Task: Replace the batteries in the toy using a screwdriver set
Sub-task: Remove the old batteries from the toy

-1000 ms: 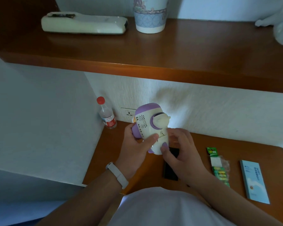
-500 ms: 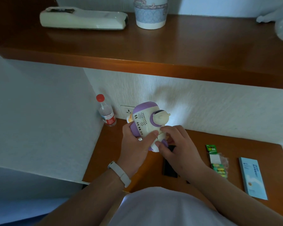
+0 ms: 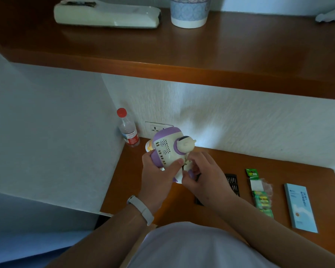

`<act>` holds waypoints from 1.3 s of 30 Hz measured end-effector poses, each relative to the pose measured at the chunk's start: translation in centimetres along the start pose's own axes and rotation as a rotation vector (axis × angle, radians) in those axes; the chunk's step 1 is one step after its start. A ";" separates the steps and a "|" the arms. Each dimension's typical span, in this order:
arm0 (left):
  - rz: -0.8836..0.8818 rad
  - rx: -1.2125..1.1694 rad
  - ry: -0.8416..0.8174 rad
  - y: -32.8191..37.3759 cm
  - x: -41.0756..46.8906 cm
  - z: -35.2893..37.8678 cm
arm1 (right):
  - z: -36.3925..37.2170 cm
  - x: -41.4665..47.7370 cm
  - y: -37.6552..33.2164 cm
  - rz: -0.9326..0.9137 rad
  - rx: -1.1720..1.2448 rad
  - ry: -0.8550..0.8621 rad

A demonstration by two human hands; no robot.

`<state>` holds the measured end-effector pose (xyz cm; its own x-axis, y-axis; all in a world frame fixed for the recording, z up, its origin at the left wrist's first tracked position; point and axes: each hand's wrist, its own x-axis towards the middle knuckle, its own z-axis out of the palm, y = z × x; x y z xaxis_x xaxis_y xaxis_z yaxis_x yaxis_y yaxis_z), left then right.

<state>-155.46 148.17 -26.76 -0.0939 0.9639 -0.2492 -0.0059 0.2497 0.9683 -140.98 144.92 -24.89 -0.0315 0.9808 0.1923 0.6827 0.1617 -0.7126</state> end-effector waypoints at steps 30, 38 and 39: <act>-0.115 -0.042 0.047 -2.5 1.9 -14.0 | 16.3 2.9 7.9 0.938 0.553 -0.236; -0.143 -0.034 0.074 -3.0 1.6 -15.6 | 19.6 5.5 8.0 0.526 0.084 -0.371; -0.148 -0.040 0.080 -3.1 1.6 -15.7 | 20.0 5.7 8.1 0.502 0.045 -0.391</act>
<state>-171.25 147.51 -29.86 -0.1683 0.9058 -0.3888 -0.0651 0.3834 0.9213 -150.28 154.01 -43.07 0.0144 0.9045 -0.4263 0.6526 -0.3316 -0.6813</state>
